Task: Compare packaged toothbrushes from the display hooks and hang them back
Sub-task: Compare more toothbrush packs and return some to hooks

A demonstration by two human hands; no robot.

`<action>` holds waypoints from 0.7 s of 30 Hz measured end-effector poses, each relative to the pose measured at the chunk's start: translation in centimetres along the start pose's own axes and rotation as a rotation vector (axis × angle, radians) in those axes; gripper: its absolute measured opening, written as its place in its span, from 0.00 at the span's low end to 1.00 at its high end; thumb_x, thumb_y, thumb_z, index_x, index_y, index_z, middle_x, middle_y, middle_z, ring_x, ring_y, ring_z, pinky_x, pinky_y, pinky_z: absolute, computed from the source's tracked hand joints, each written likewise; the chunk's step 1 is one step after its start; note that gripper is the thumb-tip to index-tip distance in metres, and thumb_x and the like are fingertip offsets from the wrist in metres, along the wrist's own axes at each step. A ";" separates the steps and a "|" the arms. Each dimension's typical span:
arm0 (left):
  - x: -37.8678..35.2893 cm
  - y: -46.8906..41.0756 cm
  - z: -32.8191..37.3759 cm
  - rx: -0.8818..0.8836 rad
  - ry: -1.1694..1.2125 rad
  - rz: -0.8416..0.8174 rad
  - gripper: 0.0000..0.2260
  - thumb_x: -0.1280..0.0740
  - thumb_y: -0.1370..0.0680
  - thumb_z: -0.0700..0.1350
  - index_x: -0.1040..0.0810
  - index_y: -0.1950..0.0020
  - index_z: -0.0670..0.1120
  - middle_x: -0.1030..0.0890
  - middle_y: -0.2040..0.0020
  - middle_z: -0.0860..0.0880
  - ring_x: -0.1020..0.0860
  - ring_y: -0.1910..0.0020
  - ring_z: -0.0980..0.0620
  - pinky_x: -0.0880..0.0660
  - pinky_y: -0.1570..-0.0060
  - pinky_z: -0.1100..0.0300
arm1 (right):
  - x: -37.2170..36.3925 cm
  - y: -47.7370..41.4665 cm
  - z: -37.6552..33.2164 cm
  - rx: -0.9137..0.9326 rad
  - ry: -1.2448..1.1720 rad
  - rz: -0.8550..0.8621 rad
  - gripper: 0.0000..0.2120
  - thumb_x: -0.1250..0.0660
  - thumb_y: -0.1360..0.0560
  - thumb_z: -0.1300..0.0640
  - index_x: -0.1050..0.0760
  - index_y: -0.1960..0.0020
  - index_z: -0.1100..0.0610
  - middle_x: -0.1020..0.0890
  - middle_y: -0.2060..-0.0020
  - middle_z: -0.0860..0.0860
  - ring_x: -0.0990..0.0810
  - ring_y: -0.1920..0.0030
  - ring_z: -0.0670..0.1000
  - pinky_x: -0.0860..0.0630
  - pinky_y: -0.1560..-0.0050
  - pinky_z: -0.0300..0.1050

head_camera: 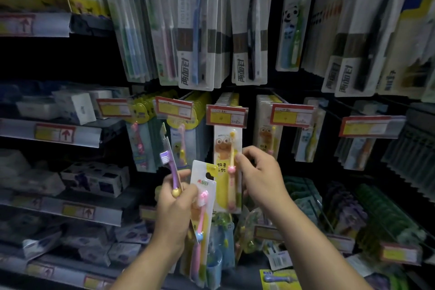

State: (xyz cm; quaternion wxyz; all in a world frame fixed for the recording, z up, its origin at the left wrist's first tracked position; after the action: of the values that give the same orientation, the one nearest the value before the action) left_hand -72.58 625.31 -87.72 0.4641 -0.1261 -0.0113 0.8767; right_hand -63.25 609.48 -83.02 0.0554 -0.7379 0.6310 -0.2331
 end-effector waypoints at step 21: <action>0.3 0.6 1.3 0.199 0.126 -0.019 0.19 0.42 0.17 0.49 0.23 0.64 0.45 0.27 0.73 0.49 0.27 0.71 0.50 0.30 0.65 0.54 | -1.2 0.4 -0.1 0.149 0.190 0.077 0.11 0.40 0.15 0.56 0.25 0.55 0.55 0.22 0.57 0.51 0.23 0.55 0.49 0.24 0.53 0.53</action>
State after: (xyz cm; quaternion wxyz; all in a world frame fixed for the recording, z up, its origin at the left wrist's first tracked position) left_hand -73.51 625.34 -86.58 0.4825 -0.1341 0.1038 0.8593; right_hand -63.76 610.60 -83.43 0.0590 -0.6817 0.6420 -0.3460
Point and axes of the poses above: each hand's wrist, its own y-axis away from the middle knuckle, its own x-axis out of the back of the hand, z = x × y, the point moved 3 cm from there along -y, towards the middle knuckle
